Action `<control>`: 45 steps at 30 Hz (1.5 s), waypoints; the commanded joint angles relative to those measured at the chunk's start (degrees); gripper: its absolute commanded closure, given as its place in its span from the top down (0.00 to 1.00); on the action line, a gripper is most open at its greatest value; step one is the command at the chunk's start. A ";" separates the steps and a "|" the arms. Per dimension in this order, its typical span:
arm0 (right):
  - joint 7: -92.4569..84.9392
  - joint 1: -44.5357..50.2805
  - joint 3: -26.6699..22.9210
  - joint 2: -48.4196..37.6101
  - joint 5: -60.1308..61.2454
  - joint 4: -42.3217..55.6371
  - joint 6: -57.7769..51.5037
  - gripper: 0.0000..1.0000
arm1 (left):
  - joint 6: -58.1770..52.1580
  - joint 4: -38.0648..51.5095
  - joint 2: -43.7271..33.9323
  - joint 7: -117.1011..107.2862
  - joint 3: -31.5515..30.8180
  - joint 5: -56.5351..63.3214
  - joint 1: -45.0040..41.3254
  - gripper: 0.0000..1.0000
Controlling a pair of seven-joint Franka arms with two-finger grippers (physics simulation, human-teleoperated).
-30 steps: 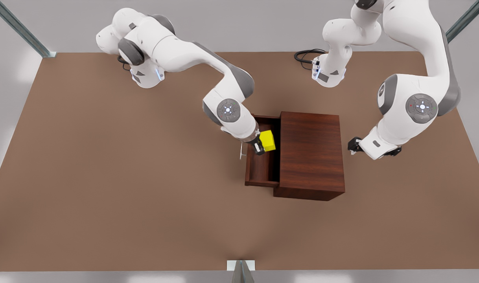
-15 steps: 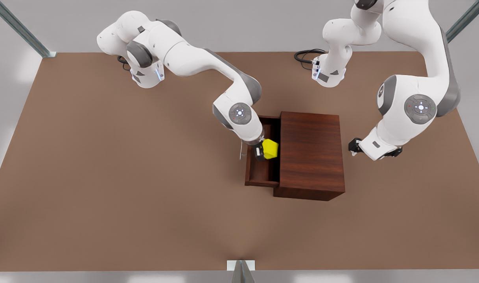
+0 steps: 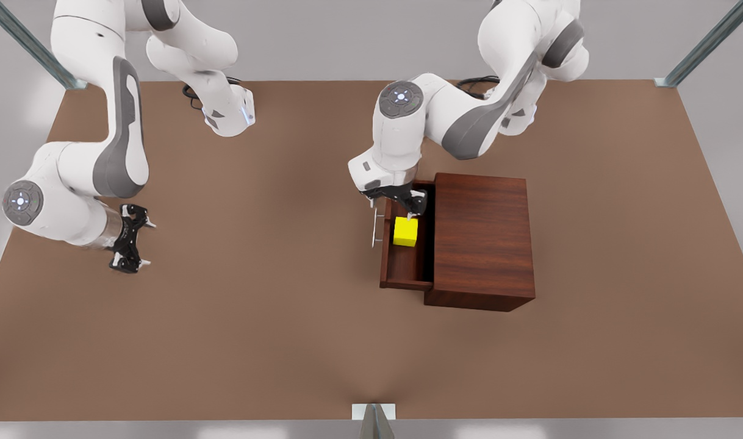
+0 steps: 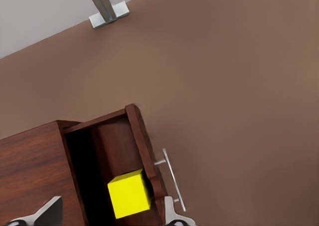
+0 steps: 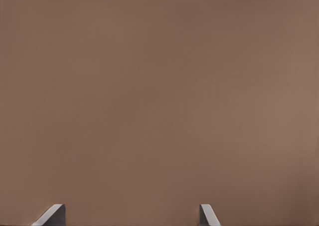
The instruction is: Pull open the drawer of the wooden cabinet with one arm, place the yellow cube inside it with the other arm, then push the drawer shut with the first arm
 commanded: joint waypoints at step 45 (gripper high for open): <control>-76.54 0.26 -0.34 1.22 -3.42 1.97 -0.77 1.00 | 18.28 -15.11 11.06 -41.88 0.93 9.66 -5.64 1.00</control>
